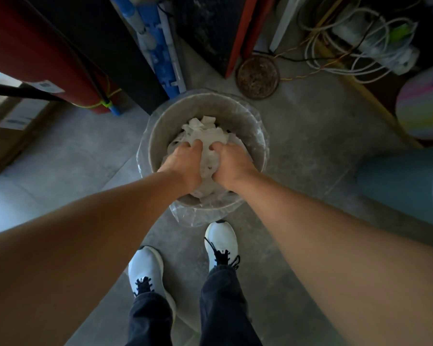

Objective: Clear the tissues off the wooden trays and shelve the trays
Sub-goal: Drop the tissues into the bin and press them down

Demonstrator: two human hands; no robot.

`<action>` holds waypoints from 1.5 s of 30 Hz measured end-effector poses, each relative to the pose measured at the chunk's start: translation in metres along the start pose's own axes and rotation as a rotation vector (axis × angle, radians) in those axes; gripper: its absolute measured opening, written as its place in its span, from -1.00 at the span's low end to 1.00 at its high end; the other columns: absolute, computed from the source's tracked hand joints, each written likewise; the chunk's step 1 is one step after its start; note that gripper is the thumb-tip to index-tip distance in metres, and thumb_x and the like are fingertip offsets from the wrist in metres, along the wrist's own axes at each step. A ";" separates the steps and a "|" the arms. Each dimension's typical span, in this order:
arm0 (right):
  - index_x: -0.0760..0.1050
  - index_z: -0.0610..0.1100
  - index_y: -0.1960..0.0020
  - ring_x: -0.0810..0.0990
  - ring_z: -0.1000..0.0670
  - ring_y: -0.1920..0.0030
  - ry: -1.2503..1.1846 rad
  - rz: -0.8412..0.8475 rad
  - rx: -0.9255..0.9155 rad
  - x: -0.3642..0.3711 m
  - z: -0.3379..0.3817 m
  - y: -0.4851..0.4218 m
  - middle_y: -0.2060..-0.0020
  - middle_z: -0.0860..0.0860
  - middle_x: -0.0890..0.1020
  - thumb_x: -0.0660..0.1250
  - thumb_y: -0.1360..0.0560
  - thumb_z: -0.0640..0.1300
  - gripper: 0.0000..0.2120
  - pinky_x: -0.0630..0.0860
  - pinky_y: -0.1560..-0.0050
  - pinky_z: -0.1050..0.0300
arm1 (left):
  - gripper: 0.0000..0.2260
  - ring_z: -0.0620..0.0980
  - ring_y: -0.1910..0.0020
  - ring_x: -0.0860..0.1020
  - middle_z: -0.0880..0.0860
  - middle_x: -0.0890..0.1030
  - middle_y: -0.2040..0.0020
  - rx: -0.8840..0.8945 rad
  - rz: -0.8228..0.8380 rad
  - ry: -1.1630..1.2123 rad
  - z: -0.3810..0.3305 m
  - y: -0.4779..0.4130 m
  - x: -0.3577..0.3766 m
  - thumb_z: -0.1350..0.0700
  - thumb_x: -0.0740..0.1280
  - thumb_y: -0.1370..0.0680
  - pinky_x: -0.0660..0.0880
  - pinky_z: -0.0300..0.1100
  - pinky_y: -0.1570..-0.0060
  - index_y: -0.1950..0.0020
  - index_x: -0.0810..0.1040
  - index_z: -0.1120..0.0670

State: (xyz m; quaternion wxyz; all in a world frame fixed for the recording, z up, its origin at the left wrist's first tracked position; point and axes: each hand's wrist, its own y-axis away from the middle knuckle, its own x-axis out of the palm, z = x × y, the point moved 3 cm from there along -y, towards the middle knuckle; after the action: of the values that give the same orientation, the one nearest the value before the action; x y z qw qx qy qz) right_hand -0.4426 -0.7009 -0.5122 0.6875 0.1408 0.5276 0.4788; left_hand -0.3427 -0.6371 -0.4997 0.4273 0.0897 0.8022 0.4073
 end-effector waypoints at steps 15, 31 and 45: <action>0.44 -0.18 -0.19 0.54 -0.22 -0.11 0.251 -0.117 -0.086 -0.159 0.112 0.232 -0.17 -0.15 0.53 0.20 -0.57 -0.05 -0.73 0.45 0.07 -0.03 | -0.68 0.14 -0.07 0.59 0.14 0.57 -0.18 0.055 0.086 -0.138 -0.042 0.243 -0.175 0.07 0.29 -0.57 0.59 0.06 -0.05 -0.32 0.45 0.07; 0.35 -0.13 -0.10 0.58 -0.25 -0.04 0.442 -0.263 -0.479 -0.232 0.366 0.457 -0.10 -0.12 0.52 0.12 -0.60 0.01 -0.78 0.39 0.17 -0.03 | -0.81 0.26 0.03 0.59 0.17 0.55 -0.01 -0.202 -0.612 0.045 0.029 0.581 -0.325 0.02 0.21 -0.55 0.55 0.11 0.09 -0.08 0.41 0.10; 0.35 -0.04 0.03 0.50 -0.08 0.16 0.505 -0.228 -0.614 -0.137 0.546 0.480 0.02 -0.05 0.55 0.12 -0.56 0.03 -0.85 0.41 0.21 0.02 | -0.86 0.00 0.21 0.52 0.00 0.52 0.08 -0.371 -0.758 0.249 0.206 0.691 -0.296 0.00 0.21 -0.56 0.44 -0.12 0.31 -0.05 0.42 0.03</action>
State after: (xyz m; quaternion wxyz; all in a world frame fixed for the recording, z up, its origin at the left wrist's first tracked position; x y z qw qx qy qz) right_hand -0.2153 -0.4009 0.1246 0.5951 -0.2521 0.5244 0.5544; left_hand -0.1440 -0.2133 0.1233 0.4553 -0.3391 0.7370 0.3668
